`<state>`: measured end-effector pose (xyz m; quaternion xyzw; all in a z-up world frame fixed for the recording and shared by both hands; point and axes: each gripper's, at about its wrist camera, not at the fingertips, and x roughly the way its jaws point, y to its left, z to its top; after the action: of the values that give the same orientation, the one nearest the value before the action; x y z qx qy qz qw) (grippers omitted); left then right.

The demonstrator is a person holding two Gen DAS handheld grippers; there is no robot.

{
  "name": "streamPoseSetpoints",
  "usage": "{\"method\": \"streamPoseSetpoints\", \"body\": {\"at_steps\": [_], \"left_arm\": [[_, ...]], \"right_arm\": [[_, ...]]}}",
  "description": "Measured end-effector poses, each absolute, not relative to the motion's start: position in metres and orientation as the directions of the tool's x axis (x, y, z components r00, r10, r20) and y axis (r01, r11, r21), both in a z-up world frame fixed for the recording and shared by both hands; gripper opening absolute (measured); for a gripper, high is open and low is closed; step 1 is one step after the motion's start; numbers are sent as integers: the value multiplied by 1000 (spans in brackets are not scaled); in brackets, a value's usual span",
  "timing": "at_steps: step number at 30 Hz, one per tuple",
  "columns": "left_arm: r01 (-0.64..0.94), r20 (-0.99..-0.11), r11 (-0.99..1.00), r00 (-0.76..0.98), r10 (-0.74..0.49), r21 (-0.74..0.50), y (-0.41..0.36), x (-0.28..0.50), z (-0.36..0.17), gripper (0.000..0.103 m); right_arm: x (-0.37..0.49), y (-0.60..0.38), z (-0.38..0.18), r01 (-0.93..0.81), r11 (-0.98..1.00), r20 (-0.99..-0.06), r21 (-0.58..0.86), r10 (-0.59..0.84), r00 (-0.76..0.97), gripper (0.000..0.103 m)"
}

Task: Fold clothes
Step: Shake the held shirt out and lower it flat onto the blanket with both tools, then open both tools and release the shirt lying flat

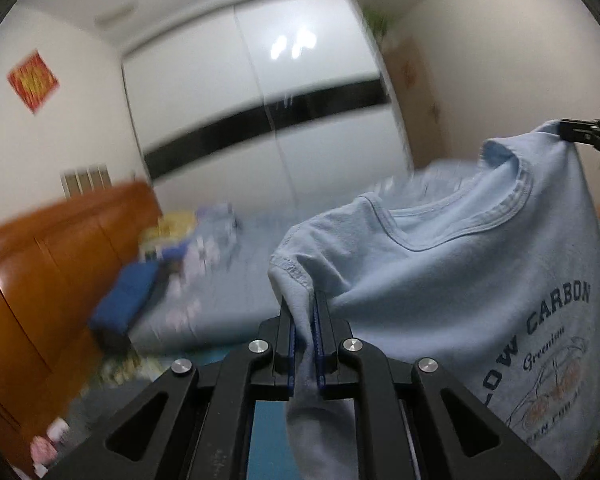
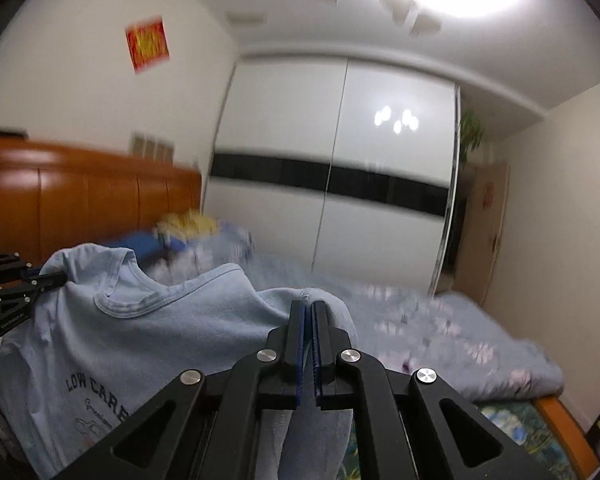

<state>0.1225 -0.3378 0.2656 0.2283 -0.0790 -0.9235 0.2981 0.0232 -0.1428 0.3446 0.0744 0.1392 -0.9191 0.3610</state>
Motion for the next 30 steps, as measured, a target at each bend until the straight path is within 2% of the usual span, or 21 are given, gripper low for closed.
{"method": "streamPoseSetpoints", "body": {"at_steps": [4, 8, 11, 15, 21, 23, 25, 27, 28, 29, 30], "left_arm": [[518, -554, -828, -634, -540, 215, -394, 51, 179, 9], [547, -654, -817, -553, -516, 183, -431, 0, 116, 8], [542, -679, -811, -511, -528, 223, -440, -29, 85, 8], [532, -677, -801, -485, -554, 275, -450, -60, 62, 8], [473, -759, -820, -389, -522, 322, -462, -90, 15, 9], [476, -782, -832, -386, -489, 285, -463, -87, 12, 10], [487, -801, -852, -423, -423, 193, -465, -76, 19, 10], [497, -809, -863, -469, -354, 90, -466, -61, 30, 20], [500, -810, -865, -492, -320, 38, -466, -53, 36, 33], [510, -803, -860, -516, -299, -8, -466, -41, 44, 40], [523, -792, -851, -537, -290, -43, -465, -26, 53, 40]], "right_arm": [[-51, -200, 271, 686, -707, -404, -171, -584, -704, 4], [-126, -240, 193, 687, -718, -556, -109, -529, -641, 4], [-173, -256, 138, 675, -733, -639, -85, -480, -601, 4], [-208, -269, 105, 659, -747, -674, -89, -442, -592, 4], [-245, -286, 60, 657, -749, -745, -78, -394, -538, 4], [-245, -288, 51, 666, -741, -755, -87, -387, -530, 5], [-242, -285, 52, 679, -729, -751, -83, -402, -524, 6], [-236, -278, 60, 695, -715, -739, -72, -429, -519, 15], [-232, -273, 66, 702, -709, -729, -65, -447, -518, 32], [-227, -263, 74, 706, -706, -718, -48, -467, -516, 48], [-220, -251, 82, 710, -704, -706, -28, -488, -513, 51]]}}
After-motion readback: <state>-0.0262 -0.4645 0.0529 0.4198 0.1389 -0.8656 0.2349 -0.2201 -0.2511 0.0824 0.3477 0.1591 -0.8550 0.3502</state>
